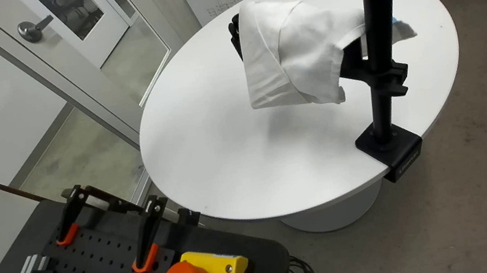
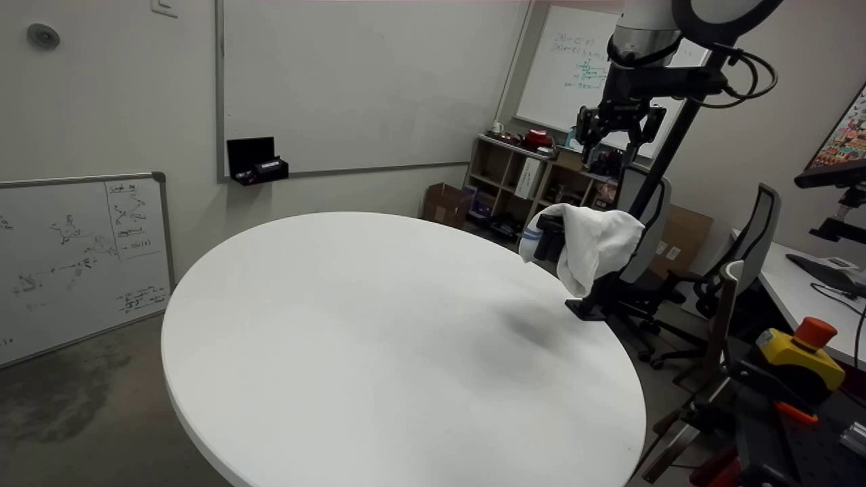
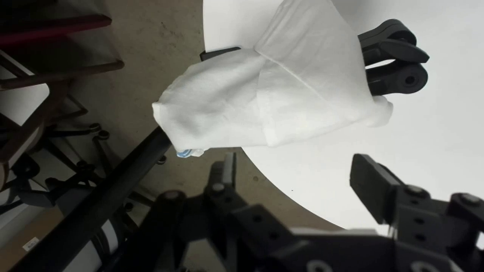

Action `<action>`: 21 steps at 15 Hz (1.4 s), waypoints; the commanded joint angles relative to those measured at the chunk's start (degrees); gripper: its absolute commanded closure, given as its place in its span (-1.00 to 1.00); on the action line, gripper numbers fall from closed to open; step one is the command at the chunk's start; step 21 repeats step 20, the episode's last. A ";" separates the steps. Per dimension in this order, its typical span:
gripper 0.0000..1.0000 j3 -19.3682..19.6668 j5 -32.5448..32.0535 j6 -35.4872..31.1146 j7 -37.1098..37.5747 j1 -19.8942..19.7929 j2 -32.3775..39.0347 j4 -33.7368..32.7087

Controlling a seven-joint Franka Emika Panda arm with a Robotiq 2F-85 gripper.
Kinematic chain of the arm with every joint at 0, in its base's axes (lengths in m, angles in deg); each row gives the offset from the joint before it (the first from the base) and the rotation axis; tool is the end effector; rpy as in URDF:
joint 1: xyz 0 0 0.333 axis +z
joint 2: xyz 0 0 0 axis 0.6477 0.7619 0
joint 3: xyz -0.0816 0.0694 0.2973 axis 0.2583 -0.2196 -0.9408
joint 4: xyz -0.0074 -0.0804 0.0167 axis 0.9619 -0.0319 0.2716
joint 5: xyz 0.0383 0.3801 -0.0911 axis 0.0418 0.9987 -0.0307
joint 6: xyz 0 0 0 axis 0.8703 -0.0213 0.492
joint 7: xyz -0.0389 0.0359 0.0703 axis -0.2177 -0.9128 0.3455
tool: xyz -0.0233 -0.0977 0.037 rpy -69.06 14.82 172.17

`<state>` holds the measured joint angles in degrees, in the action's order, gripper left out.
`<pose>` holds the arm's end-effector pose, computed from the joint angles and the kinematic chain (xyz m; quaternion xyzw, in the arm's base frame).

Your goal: Hang the cloth on the black stand

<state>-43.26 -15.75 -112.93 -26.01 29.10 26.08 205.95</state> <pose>0.5079 -0.2047 0.3373 0.8932 -0.4054 0.0587 0.1854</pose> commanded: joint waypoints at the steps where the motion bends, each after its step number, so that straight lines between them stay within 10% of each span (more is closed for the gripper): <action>1: -1.00 1.08 -0.97 1.67 1.36 1.77 0.77 -1.46; 12: -1.00 -3.72 9.05 -1.82 -24.60 5.79 -0.90 2.51; 21: -1.00 -2.09 7.52 -1.16 -20.00 5.85 -0.15 1.49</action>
